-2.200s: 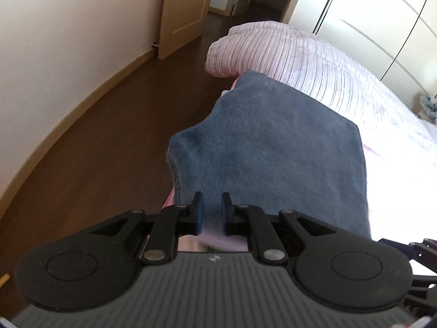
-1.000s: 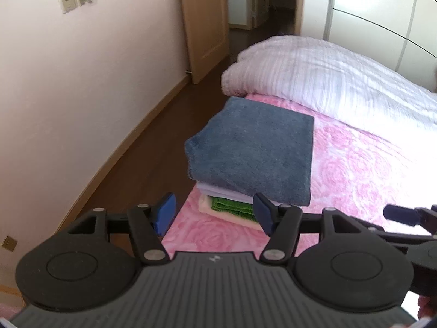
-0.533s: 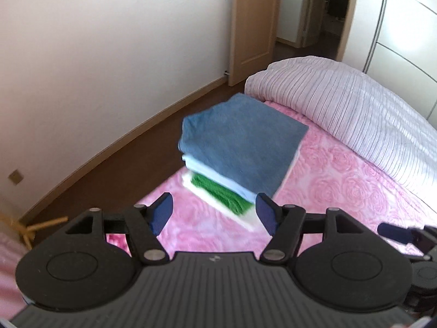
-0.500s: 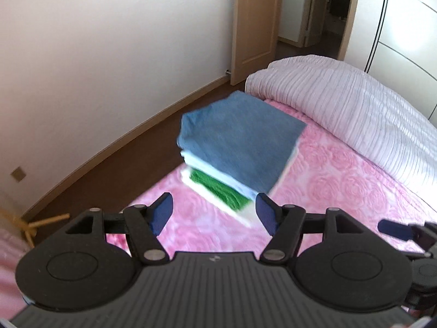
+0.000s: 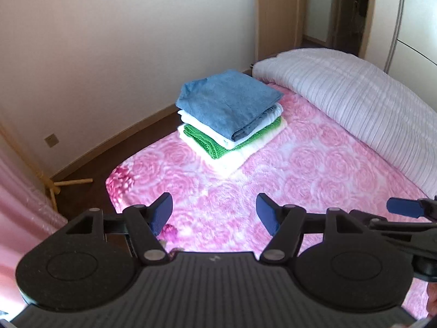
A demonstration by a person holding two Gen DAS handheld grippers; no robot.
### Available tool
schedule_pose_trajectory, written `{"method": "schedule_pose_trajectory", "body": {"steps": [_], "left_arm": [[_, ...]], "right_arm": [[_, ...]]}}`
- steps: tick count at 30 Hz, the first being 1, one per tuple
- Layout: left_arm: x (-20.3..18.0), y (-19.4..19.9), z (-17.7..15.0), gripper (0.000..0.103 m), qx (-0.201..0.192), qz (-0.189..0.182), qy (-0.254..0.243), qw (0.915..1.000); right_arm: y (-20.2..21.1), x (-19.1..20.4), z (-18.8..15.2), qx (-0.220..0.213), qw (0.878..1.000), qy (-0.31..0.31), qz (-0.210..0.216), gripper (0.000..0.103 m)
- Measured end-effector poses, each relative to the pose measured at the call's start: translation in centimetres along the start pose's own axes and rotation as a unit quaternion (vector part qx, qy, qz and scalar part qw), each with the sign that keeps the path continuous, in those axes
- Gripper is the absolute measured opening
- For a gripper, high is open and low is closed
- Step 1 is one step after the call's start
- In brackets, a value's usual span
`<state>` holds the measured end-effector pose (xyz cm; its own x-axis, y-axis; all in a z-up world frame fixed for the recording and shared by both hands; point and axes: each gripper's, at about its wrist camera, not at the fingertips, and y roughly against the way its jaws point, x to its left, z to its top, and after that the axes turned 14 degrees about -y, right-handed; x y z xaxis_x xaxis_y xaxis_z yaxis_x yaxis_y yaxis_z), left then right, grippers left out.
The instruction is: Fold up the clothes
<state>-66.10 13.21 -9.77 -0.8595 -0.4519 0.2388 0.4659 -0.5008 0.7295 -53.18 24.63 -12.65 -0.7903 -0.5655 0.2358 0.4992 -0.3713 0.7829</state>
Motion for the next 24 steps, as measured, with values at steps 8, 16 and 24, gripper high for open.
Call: {"method": "schedule_pose_trajectory", "body": {"steps": [8, 16, 24], "left_arm": [[-2.5, 1.7, -1.0, 0.068, 0.011, 0.015, 0.033, 0.9993], [-4.2, 2.4, -1.7, 0.068, 0.028, 0.021, 0.068, 0.9971], [-5.8, 1.6, -2.1, 0.064, 0.035, 0.006, 0.078, 0.9963]], "right_arm": [[0.8, -1.8, -0.7, 0.01, 0.999, 0.03, 0.016, 0.063], [0.8, -3.1, -0.6, 0.007, 0.999, 0.044, 0.012, 0.063], [-0.5, -4.8, 0.3, 0.026, 0.999, 0.036, 0.011, 0.063]]}}
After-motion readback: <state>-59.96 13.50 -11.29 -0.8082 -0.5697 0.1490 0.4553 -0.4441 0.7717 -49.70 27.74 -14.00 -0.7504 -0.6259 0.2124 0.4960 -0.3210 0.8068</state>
